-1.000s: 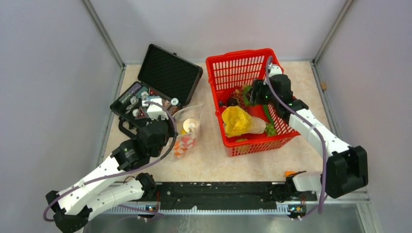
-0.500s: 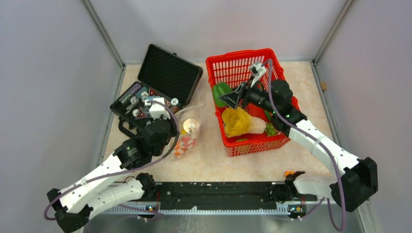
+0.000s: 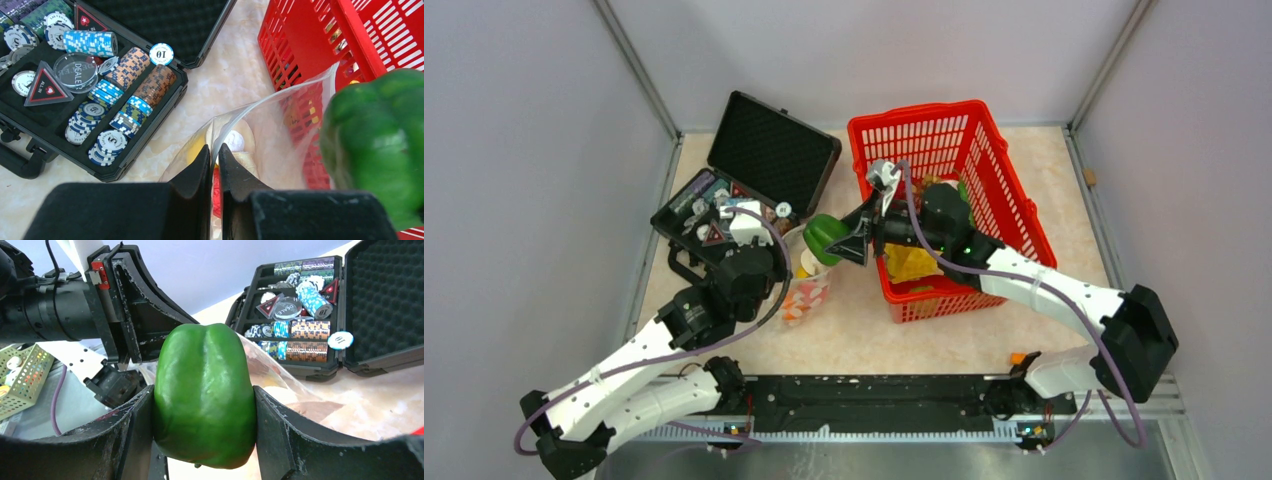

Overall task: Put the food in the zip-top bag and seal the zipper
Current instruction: Place the fake vegetable in the zipper food storage bag, then adjust the fake vegetable in the bin, then pick up the fake fruit from the bin.

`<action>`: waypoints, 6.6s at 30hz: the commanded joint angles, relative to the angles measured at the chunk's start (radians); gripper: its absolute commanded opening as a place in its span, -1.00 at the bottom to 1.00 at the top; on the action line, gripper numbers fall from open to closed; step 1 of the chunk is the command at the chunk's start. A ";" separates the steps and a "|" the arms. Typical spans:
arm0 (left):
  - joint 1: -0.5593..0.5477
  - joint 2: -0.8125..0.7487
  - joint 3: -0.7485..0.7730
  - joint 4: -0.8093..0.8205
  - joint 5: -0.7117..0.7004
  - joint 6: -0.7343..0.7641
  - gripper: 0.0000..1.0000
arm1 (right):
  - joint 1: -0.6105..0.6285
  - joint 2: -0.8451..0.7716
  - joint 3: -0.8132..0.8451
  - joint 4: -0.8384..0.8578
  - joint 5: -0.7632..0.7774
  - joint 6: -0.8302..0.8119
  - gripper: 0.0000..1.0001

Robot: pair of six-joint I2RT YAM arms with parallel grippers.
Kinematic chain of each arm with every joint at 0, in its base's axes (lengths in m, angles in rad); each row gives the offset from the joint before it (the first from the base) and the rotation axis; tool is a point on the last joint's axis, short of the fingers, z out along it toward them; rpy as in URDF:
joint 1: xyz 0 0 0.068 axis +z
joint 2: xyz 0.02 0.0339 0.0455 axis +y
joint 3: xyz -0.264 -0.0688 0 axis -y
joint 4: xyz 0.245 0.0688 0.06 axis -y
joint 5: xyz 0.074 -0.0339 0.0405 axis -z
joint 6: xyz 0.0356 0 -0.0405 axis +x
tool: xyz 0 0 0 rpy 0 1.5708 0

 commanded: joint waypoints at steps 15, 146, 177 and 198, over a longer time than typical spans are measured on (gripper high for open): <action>0.006 -0.025 0.028 0.041 -0.011 0.008 -0.78 | 0.071 0.140 0.142 -0.048 0.036 -0.110 -0.21; 0.149 0.050 0.062 0.018 0.225 0.086 -1.00 | -0.456 0.217 0.359 -0.634 0.655 -0.249 -0.07; 0.153 0.062 0.058 0.025 0.244 0.069 -1.00 | -0.429 0.423 0.342 -0.812 0.262 -0.148 0.33; 0.154 0.057 0.047 0.031 0.238 0.071 -1.00 | -0.355 0.569 0.380 -0.838 0.385 -0.161 -0.82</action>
